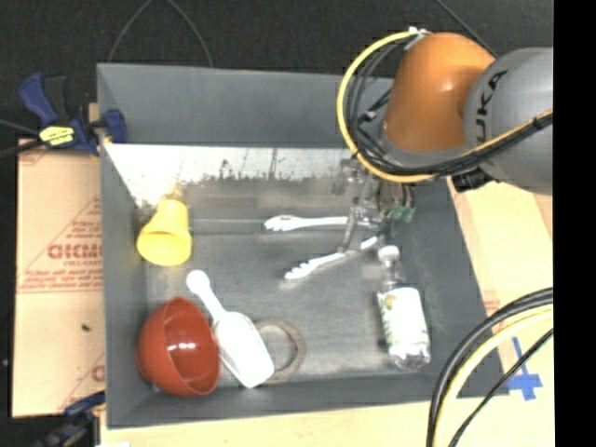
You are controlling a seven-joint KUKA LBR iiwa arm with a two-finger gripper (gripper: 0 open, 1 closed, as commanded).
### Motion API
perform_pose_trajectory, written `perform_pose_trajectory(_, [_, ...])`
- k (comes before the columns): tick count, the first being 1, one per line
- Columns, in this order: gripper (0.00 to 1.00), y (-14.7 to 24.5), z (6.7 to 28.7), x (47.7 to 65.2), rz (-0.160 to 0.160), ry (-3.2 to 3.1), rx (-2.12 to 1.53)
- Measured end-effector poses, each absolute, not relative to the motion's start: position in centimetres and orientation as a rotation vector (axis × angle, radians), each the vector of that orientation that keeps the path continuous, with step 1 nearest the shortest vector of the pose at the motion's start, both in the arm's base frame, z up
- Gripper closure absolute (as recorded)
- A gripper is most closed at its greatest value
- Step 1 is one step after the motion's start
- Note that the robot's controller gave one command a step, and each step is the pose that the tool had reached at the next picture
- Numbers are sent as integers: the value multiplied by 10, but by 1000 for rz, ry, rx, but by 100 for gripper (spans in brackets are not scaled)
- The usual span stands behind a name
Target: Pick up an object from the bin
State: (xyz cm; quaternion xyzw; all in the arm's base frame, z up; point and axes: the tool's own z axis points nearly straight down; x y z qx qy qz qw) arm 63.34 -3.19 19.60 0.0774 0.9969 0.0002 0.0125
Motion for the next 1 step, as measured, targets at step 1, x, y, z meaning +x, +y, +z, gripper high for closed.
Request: perform_pose_trajectory(1, [0, -33, 197, 634, 0, 3106, 244])
